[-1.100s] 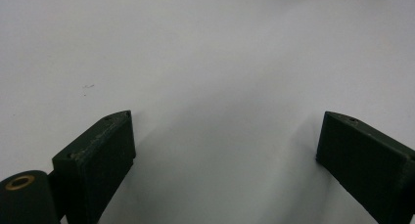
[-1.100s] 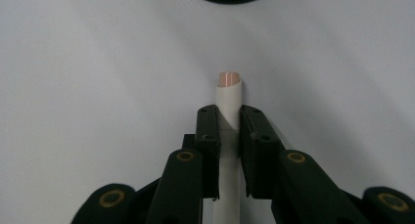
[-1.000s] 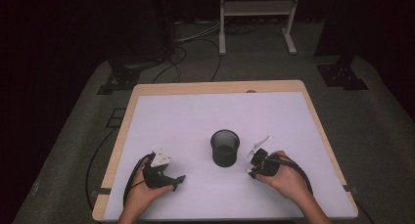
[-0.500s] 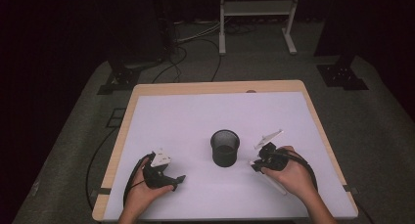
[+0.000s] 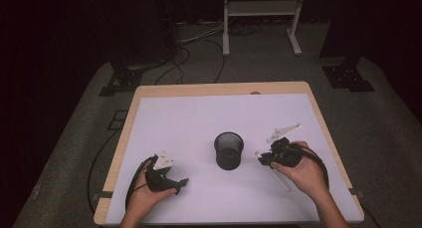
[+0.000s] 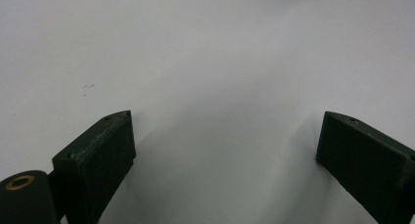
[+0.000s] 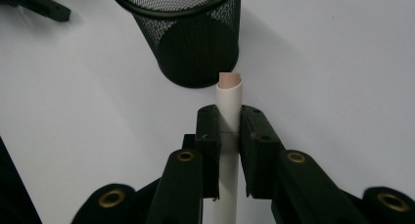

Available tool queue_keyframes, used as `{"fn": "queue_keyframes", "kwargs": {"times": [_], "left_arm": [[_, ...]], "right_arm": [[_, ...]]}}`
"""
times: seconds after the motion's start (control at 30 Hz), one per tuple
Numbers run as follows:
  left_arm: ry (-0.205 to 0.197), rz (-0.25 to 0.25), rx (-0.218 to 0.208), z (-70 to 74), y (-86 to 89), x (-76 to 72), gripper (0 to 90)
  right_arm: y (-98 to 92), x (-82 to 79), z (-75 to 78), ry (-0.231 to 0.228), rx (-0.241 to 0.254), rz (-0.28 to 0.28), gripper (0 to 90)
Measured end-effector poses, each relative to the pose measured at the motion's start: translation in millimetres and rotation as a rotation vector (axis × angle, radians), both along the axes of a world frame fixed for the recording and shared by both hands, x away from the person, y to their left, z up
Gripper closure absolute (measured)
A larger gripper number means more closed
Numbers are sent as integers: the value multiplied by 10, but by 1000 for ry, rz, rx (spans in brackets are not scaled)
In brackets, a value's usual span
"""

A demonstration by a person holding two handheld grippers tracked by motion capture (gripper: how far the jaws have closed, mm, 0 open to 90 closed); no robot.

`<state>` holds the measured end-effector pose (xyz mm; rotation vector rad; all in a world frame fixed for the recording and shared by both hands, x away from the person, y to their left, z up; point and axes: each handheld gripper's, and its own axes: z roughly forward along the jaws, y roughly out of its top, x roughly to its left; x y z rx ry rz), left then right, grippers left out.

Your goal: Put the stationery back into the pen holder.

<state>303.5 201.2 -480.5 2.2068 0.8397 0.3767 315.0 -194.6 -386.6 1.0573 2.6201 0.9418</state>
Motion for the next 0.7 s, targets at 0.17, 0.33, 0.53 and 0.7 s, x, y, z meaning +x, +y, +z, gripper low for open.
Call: {"fn": "queue_keyframes", "kwargs": {"times": [0.17,0.33,0.53,0.7], "left_arm": [[0,1,-1,0,-1,0,61],[2,-4,6,3,4,2,61],[4,-4,6,4,5,2,61],[4,-4,7,4,5,2,61]], "right_arm": [[-22,14,92,-21,24,0,778],[-31,35,247,-54,56,-1,778],[9,73,453,-97,86,1,778],[64,108,556,-117,103,4,778]]}}
